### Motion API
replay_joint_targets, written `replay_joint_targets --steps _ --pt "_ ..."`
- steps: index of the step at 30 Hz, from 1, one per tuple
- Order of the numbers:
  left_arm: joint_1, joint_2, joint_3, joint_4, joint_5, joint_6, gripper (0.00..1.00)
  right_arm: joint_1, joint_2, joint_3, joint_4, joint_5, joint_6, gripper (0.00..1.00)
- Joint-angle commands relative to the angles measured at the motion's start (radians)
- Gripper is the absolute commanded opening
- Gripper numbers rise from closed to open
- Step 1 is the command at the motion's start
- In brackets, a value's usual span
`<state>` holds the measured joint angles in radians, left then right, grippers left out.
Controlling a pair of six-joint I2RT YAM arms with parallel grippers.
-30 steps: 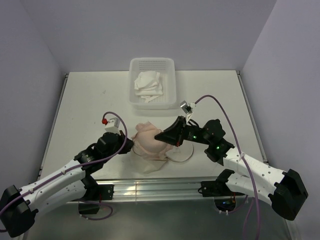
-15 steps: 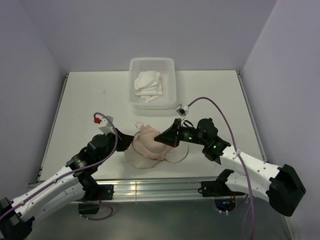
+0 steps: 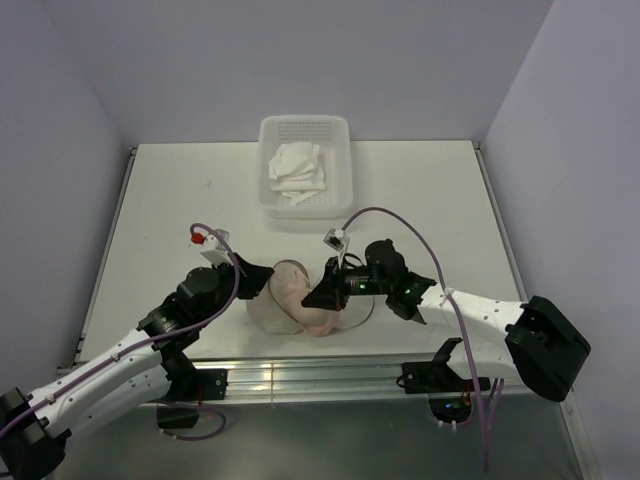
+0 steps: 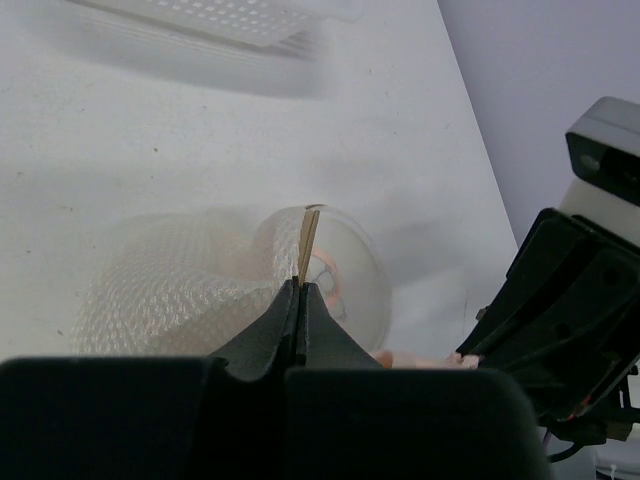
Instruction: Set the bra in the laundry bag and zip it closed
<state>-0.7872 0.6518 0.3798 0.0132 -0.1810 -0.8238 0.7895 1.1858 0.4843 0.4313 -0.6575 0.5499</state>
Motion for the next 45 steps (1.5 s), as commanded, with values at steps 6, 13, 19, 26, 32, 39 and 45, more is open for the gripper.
replay_joint_targets --steps 6,13,19,26,32,39,45 --pt "-0.001 0.048 0.019 0.134 0.072 0.028 0.0 0.048 0.069 0.115 -0.089 -0.004 -0.085 0.0" --pt "-0.001 -0.023 -0.03 0.148 0.104 -0.006 0.0 0.05 0.161 0.23 -0.146 0.136 -0.032 0.0" --pt "-0.003 -0.041 -0.048 0.159 0.143 -0.023 0.0 0.066 0.209 0.257 -0.146 0.258 0.041 0.0" --pt "-0.001 0.008 -0.11 0.272 0.196 -0.095 0.0 0.073 0.046 0.129 -0.008 0.464 0.232 0.0" --pt "-0.03 0.072 -0.068 0.355 0.238 -0.106 0.0 0.111 -0.017 0.05 0.046 0.674 0.318 0.0" --pt "-0.049 0.019 -0.134 0.392 0.215 -0.233 0.0 0.12 0.123 0.074 0.145 0.795 0.458 0.0" --pt "-0.049 -0.038 -0.238 0.398 0.152 -0.299 0.0 0.171 0.239 0.19 0.052 0.907 0.524 0.0"
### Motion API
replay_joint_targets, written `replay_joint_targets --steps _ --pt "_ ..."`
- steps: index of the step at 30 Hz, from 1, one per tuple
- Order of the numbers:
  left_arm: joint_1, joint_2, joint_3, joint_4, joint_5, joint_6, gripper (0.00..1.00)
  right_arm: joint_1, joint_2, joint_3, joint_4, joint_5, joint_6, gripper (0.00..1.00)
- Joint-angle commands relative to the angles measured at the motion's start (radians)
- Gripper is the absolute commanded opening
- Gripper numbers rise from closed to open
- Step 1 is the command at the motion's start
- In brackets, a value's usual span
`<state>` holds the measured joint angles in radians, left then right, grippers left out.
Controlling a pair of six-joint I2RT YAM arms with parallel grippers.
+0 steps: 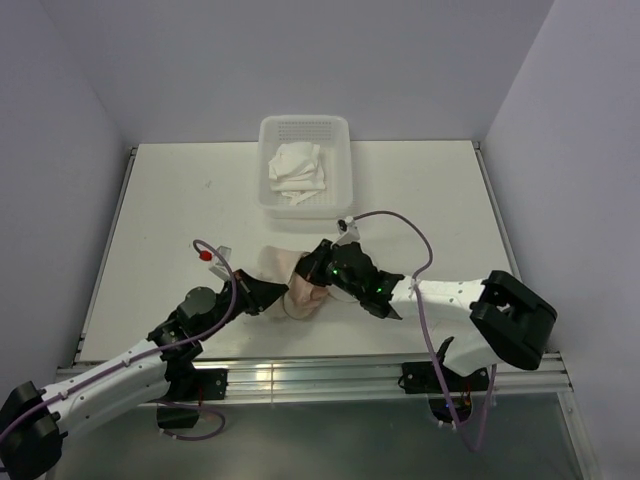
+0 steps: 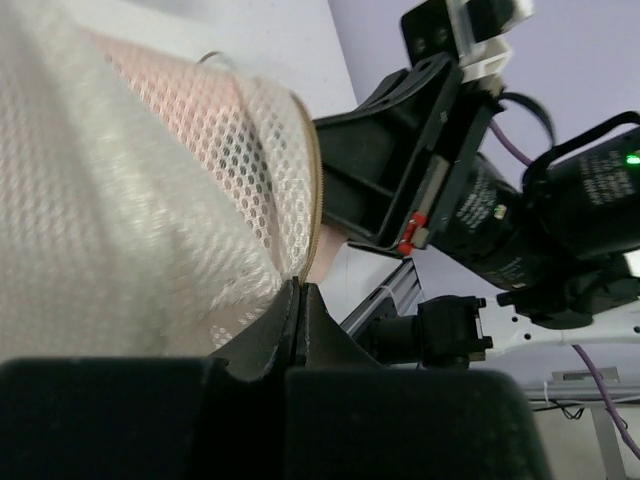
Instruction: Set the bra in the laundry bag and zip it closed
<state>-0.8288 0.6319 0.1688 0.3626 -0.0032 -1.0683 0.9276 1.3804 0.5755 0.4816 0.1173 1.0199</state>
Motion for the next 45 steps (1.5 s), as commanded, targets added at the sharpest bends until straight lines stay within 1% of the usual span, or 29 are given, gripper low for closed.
replay_joint_targets --steps 1,3,5,7,8,10,12,13,15,17,18,21,24,26,27,29,30,31,32,33,34,35,36,37,38,39,41,42,45 --pt "-0.009 -0.018 -0.031 0.053 -0.033 -0.055 0.0 0.037 0.069 0.103 -0.003 0.121 0.063 0.0" --pt "-0.009 -0.006 -0.025 0.058 -0.046 -0.036 0.0 0.063 0.126 0.124 0.002 0.114 0.069 0.0" --pt "-0.009 0.006 -0.015 0.053 -0.057 -0.019 0.0 0.117 0.169 0.15 -0.053 0.156 0.04 0.0" --pt "-0.007 0.008 -0.011 0.058 -0.064 -0.015 0.0 0.131 0.161 0.143 -0.069 0.166 0.037 0.0" --pt "-0.009 -0.003 -0.009 0.053 -0.084 -0.015 0.0 0.128 0.143 0.108 -0.057 0.177 0.029 0.01" --pt "-0.007 -0.021 0.0 0.017 -0.104 -0.009 0.0 0.123 0.087 0.096 -0.073 0.189 -0.021 0.19" --pt "-0.007 -0.053 -0.008 -0.002 -0.136 -0.004 0.0 0.117 0.049 0.109 -0.118 0.179 -0.069 0.43" --pt "-0.007 -0.064 -0.014 -0.011 -0.145 -0.01 0.0 0.119 0.016 0.113 -0.164 0.171 -0.114 0.62" --pt "-0.007 -0.086 -0.022 -0.019 -0.165 -0.019 0.0 0.116 -0.012 0.122 -0.213 0.148 -0.15 0.75" --pt "-0.006 -0.095 -0.014 -0.06 -0.172 -0.006 0.0 0.109 -0.037 0.119 -0.256 0.111 -0.188 0.75" --pt "-0.007 -0.1 -0.012 -0.071 -0.176 -0.004 0.0 0.097 -0.041 0.116 -0.27 0.063 -0.201 0.75" --pt "-0.007 -0.11 -0.025 -0.079 -0.187 -0.013 0.0 0.071 -0.079 0.109 -0.331 0.006 -0.245 0.77" --pt "-0.006 -0.109 -0.011 -0.1 -0.192 0.002 0.0 0.056 -0.155 0.087 -0.362 -0.011 -0.28 0.78" --pt "-0.006 -0.11 -0.014 -0.099 -0.193 -0.001 0.0 0.036 -0.227 0.067 -0.42 0.014 -0.308 0.78" --pt "-0.006 -0.112 -0.017 -0.088 -0.193 -0.001 0.0 0.001 -0.28 0.055 -0.448 0.021 -0.316 0.78" --pt "-0.006 -0.107 -0.002 -0.096 -0.196 0.014 0.0 -0.057 -0.326 0.008 -0.463 0.006 -0.33 0.76" --pt "-0.007 -0.104 0.003 -0.106 -0.196 0.021 0.0 -0.093 -0.363 -0.009 -0.474 -0.005 -0.334 0.73" --pt "-0.007 -0.103 0.005 -0.106 -0.198 0.027 0.0 -0.155 -0.377 -0.025 -0.474 -0.017 -0.351 0.7" --pt "-0.007 -0.104 0.003 -0.105 -0.201 0.025 0.0 -0.18 -0.389 -0.051 -0.501 -0.01 -0.36 0.66" --pt "-0.006 -0.103 0.0 -0.1 -0.199 0.024 0.0 -0.203 -0.392 -0.054 -0.523 0.007 -0.372 0.56" --pt "-0.007 -0.103 0.0 -0.091 -0.198 0.024 0.0 -0.235 -0.385 -0.055 -0.575 0.028 -0.392 0.51" --pt "-0.006 -0.097 0.011 -0.094 -0.196 0.028 0.0 -0.246 -0.376 -0.062 -0.589 0.072 -0.402 0.44" --pt "-0.006 -0.094 0.017 -0.102 -0.195 0.034 0.0 -0.254 -0.347 -0.065 -0.598 0.09 -0.412 0.31" --pt "-0.006 -0.092 0.02 -0.112 -0.195 0.04 0.0 -0.262 -0.328 -0.063 -0.621 0.106 -0.426 0.28" --pt "-0.007 -0.09 0.02 -0.113 -0.196 0.041 0.0 -0.275 -0.31 -0.062 -0.626 0.131 -0.432 0.27" --pt "-0.006 -0.092 0.015 -0.11 -0.198 0.036 0.0 -0.283 -0.293 -0.063 -0.632 0.14 -0.437 0.26" --pt "-0.006 -0.09 0.015 -0.097 -0.193 0.033 0.0 -0.299 -0.247 -0.062 -0.632 0.154 -0.446 0.29" --pt "-0.007 -0.089 0.021 -0.103 -0.19 0.037 0.0 -0.306 -0.219 -0.06 -0.629 0.153 -0.449 0.38" --pt "-0.007 -0.083 0.026 -0.113 -0.192 0.047 0.0 -0.308 -0.16 -0.048 -0.604 0.11 -0.463 0.51"
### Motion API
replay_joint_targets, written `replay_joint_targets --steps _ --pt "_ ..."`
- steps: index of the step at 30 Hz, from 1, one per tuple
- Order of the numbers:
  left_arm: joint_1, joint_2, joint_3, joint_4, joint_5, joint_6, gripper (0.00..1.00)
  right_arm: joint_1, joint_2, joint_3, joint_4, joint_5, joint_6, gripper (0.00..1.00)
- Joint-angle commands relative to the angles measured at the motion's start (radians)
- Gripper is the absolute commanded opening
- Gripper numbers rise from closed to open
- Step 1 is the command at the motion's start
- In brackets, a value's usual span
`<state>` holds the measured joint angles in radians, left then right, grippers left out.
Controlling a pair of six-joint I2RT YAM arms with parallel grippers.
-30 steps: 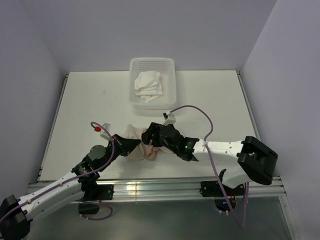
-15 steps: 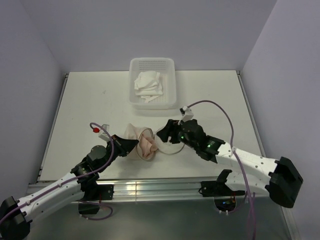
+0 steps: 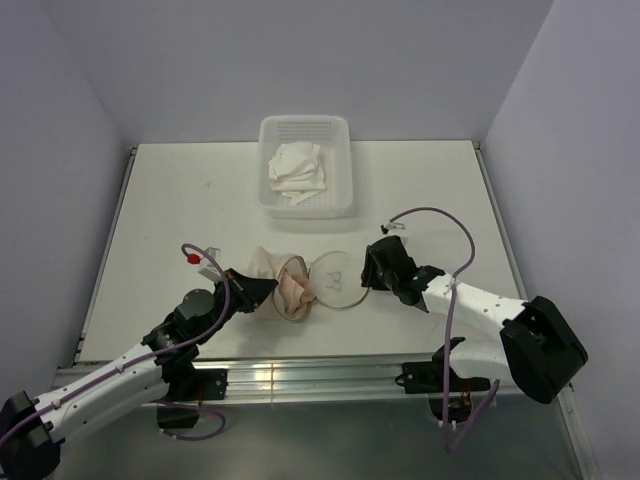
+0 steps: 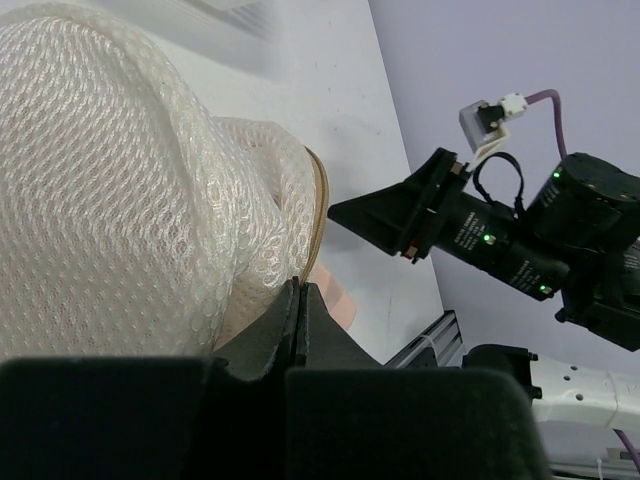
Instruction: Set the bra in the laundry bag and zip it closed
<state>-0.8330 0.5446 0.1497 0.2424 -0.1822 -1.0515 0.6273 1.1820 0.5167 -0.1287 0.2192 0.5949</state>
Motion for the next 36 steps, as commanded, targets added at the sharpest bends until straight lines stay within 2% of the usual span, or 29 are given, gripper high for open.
replay_joint_targets --steps 1,4,10,13,14,15,17,20,21,25,26,27,30,33,36 --pt "-0.002 0.003 0.042 0.015 -0.014 0.024 0.0 -0.008 0.054 0.014 0.015 -0.001 -0.038 0.52" --pt "-0.002 0.009 0.047 0.018 -0.01 0.034 0.0 -0.008 0.116 0.014 0.052 -0.03 -0.032 0.52" --pt "0.0 0.014 0.043 0.022 -0.011 0.041 0.0 -0.008 0.159 0.016 0.075 -0.027 -0.017 0.42" --pt "-0.002 0.017 0.054 0.021 -0.017 0.051 0.0 -0.009 0.18 0.028 0.067 -0.034 -0.017 0.22" --pt "-0.002 0.017 0.054 0.026 -0.019 0.053 0.0 -0.008 0.176 0.022 0.069 -0.023 -0.012 0.07" --pt "-0.002 0.02 0.059 0.028 -0.02 0.057 0.0 -0.008 0.148 0.014 0.08 -0.012 -0.006 0.01" --pt "0.0 0.029 0.08 0.012 -0.02 0.077 0.0 -0.006 0.102 -0.009 0.086 0.005 0.005 0.0" --pt "0.0 0.04 0.085 0.018 -0.029 0.09 0.0 0.023 -0.069 -0.026 0.04 0.043 0.003 0.0" --pt "0.0 0.043 0.086 0.02 -0.033 0.09 0.0 0.041 -0.182 -0.021 -0.024 0.099 0.0 0.0" --pt "0.0 0.086 0.134 -0.024 -0.054 0.116 0.0 0.121 -0.39 0.092 -0.243 0.149 -0.02 0.0" --pt "0.003 0.092 0.146 -0.037 -0.06 0.114 0.0 0.139 -0.436 0.168 -0.293 0.167 -0.026 0.0" --pt "0.005 0.092 0.151 -0.038 -0.063 0.113 0.0 0.179 -0.456 0.208 -0.374 0.192 -0.033 0.0" --pt "0.008 0.097 0.195 -0.081 -0.063 0.131 0.0 0.212 -0.496 0.353 -0.46 0.203 -0.056 0.0" --pt "0.006 0.088 0.254 -0.139 -0.086 0.159 0.0 0.247 -0.515 0.482 -0.477 0.163 -0.07 0.0" --pt "0.008 0.06 0.293 -0.201 -0.102 0.185 0.0 0.258 -0.519 0.499 -0.437 0.151 -0.081 0.0"
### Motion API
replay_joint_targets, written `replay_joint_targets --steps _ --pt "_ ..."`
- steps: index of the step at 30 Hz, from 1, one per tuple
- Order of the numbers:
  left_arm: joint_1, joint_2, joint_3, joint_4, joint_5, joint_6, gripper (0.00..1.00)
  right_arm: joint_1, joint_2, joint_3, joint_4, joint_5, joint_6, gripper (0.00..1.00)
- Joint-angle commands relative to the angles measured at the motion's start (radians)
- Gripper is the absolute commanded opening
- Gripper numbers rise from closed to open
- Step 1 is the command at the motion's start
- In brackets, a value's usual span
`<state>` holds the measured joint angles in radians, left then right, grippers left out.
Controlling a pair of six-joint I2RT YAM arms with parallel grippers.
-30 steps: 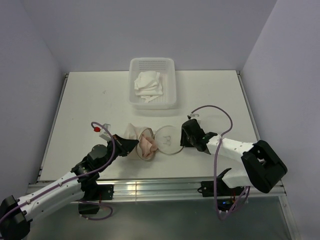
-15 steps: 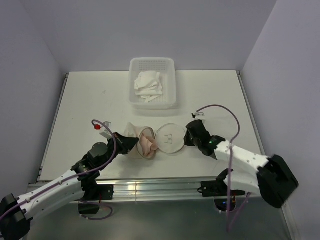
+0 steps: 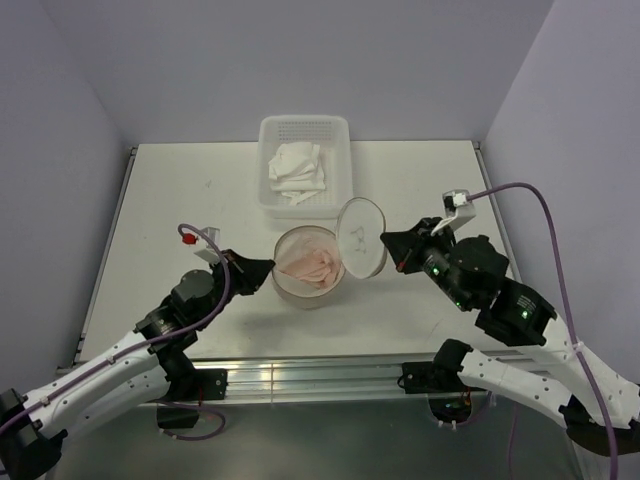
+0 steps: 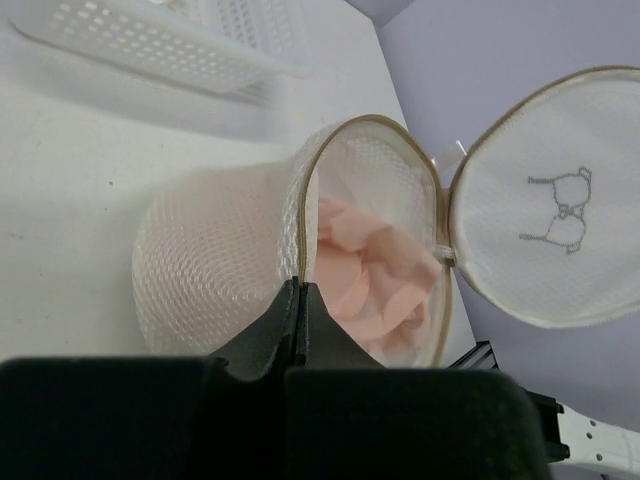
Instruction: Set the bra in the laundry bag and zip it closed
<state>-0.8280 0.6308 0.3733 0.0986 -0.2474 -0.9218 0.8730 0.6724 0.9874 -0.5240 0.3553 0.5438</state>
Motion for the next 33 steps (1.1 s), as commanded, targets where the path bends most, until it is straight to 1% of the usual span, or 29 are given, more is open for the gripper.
replay_joint_targets --steps 1,2,3,4,5,6,7,10,12,13,15,16,17,19,21,22,24,26,27,28,29,30,33 --pt "0.001 -0.026 0.081 -0.094 -0.038 0.063 0.0 0.011 0.007 0.02 -0.044 0.014 -0.036 0.0" --pt "0.001 -0.01 0.096 -0.114 -0.044 0.064 0.0 0.012 0.069 0.031 -0.063 0.023 -0.044 0.0" --pt "0.001 0.004 0.102 -0.144 -0.049 0.06 0.0 0.012 0.1 0.054 -0.124 0.028 -0.044 0.0" --pt "0.003 0.024 0.11 -0.155 -0.038 0.052 0.0 0.014 0.11 0.095 -0.133 0.027 -0.048 0.0" --pt "0.003 0.029 0.116 -0.152 -0.023 0.055 0.0 0.015 0.084 0.106 -0.12 -0.001 -0.056 0.0" --pt "0.001 0.027 0.127 -0.154 0.002 0.067 0.0 0.015 0.057 0.115 -0.067 -0.015 -0.07 0.0" --pt "0.003 0.015 0.162 -0.168 0.008 0.073 0.0 0.014 0.035 0.15 -0.048 -0.03 -0.077 0.0" --pt "0.003 -0.031 0.22 -0.204 0.003 0.092 0.0 0.015 0.004 0.226 -0.059 -0.111 -0.09 0.0" --pt "0.003 -0.025 0.246 -0.243 0.007 0.107 0.0 0.015 -0.01 0.192 -0.004 -0.188 -0.082 0.0" --pt "0.003 -0.001 0.237 -0.255 -0.001 0.112 0.0 0.015 -0.008 0.124 0.014 -0.196 -0.073 0.0" --pt "0.003 0.041 0.187 -0.237 -0.006 0.086 0.0 0.015 0.056 0.065 0.021 -0.21 -0.054 0.0" --pt "0.003 0.091 0.146 -0.212 0.023 0.083 0.0 0.015 0.082 0.038 0.013 -0.199 -0.053 0.0" --pt "0.003 0.121 0.141 -0.189 0.039 0.084 0.0 0.015 0.113 0.033 0.012 -0.178 -0.061 0.0" --pt "0.003 0.18 0.225 -0.22 0.046 0.119 0.0 0.015 0.11 0.056 0.031 -0.135 -0.076 0.0" --pt "-0.003 0.176 0.3 -0.25 0.045 0.177 0.0 0.015 0.081 0.124 0.073 -0.148 -0.108 0.0" --pt "-0.005 0.155 0.368 -0.26 0.042 0.19 0.0 0.015 0.06 0.149 0.085 -0.176 -0.116 0.0" --pt "-0.005 0.138 0.448 -0.301 0.046 0.209 0.0 0.015 0.036 0.193 0.116 -0.205 -0.12 0.0" --pt "-0.005 0.141 0.476 -0.348 0.046 0.21 0.02 0.015 0.01 0.197 0.117 -0.22 -0.111 0.0" --pt "-0.005 0.142 0.478 -0.368 0.049 0.202 0.02 0.015 0.004 0.18 0.116 -0.229 -0.104 0.0" --pt "-0.006 0.136 0.446 -0.381 0.053 0.192 0.02 0.015 -0.006 0.162 0.114 -0.243 -0.097 0.0" --pt "-0.005 0.13 0.419 -0.379 0.062 0.161 0.03 0.015 -0.011 0.142 0.114 -0.272 -0.076 0.0" --pt "-0.005 0.118 0.358 -0.372 0.071 0.146 0.04 0.015 -0.013 0.105 0.111 -0.279 -0.067 0.0" --pt "-0.005 0.112 0.297 -0.35 0.079 0.103 0.05 0.015 -0.016 0.048 0.116 -0.3 -0.036 0.0"
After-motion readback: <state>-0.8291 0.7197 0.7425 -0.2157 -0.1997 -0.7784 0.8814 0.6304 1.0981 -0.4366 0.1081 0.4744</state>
